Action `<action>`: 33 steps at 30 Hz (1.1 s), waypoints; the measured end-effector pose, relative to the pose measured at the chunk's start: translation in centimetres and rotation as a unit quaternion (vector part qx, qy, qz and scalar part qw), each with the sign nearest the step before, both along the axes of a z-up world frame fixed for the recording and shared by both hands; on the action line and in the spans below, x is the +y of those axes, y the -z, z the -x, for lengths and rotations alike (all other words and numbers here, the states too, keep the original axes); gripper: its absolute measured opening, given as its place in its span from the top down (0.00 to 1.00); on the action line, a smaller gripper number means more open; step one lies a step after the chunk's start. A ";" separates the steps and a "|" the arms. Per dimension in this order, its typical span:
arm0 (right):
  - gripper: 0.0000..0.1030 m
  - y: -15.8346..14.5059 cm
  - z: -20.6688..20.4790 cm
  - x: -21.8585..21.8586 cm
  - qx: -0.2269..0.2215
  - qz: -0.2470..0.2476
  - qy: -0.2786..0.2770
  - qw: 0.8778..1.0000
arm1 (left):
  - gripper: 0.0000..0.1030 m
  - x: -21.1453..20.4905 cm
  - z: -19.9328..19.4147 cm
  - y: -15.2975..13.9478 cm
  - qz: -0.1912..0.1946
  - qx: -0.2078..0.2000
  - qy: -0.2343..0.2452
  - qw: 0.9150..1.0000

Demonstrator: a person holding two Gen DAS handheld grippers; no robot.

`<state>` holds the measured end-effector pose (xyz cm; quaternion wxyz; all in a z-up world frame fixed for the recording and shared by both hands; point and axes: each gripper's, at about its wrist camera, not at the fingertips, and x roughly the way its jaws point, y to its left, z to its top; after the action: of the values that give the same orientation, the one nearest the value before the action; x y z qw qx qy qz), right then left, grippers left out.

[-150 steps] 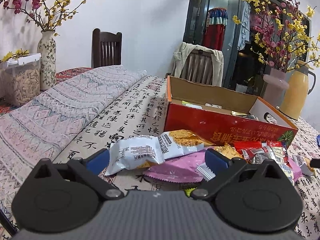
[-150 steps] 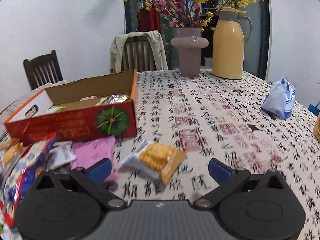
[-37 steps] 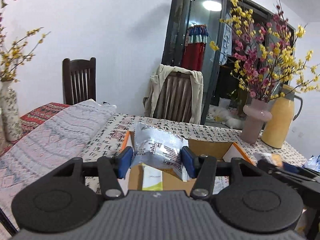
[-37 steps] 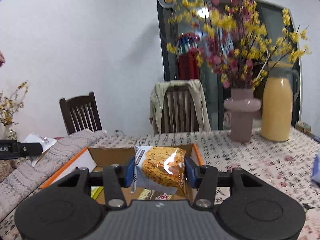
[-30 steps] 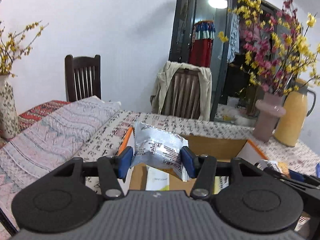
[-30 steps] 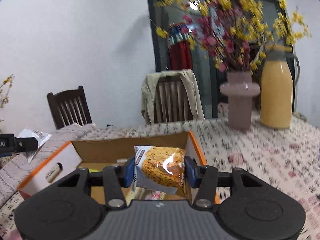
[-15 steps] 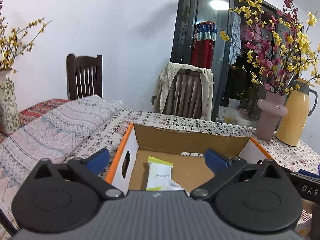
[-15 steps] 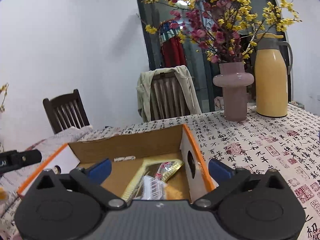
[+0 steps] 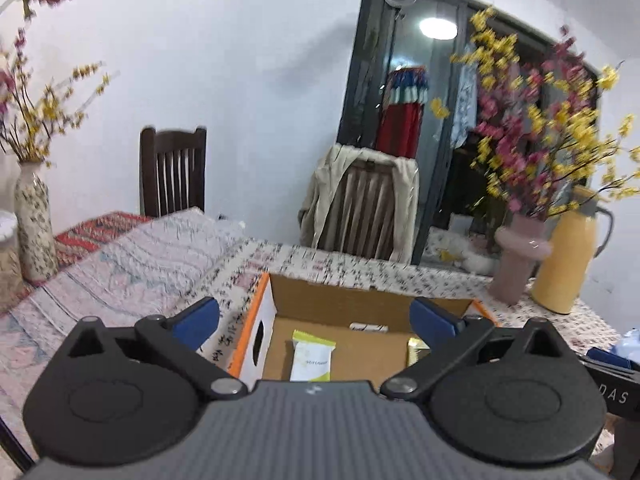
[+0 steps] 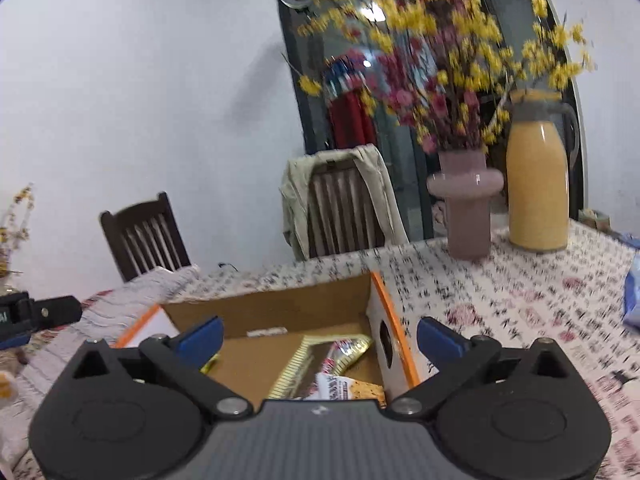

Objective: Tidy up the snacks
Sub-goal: 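Move both tools back from the box to the snack pile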

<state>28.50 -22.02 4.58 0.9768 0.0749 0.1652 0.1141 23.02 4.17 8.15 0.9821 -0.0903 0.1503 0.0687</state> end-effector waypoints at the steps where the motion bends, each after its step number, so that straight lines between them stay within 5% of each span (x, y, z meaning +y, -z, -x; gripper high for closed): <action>1: 0.00 -0.3 1.1 -0.1 -0.005 0.004 -0.004 1.000 | 0.00 0.1 0.7 -0.1 -0.004 -0.002 0.003 1.000; 6: 0.00 0.4 5.4 -1.0 -0.010 0.023 -0.024 0.999 | 0.00 0.8 4.8 1.1 -0.029 0.003 0.011 1.000; 13: 0.00 5.3 8.5 -2.0 0.049 0.057 -0.016 0.997 | 0.00 3.0 8.0 6.3 -0.027 0.063 -0.003 0.998; 19: 0.00 8.5 10.0 -2.3 0.073 0.070 -0.009 0.995 | 0.00 4.0 9.3 8.9 -0.043 0.062 -0.027 0.997; 33: 0.00 9.4 9.0 -3.9 0.103 0.011 -0.015 0.994 | 0.00 3.8 8.8 10.5 -0.057 0.050 -0.042 0.996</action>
<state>19.54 -25.93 -4.84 0.9534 0.0732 0.2674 0.1191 14.20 7.94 -2.36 0.9731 -0.0373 0.1911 0.1230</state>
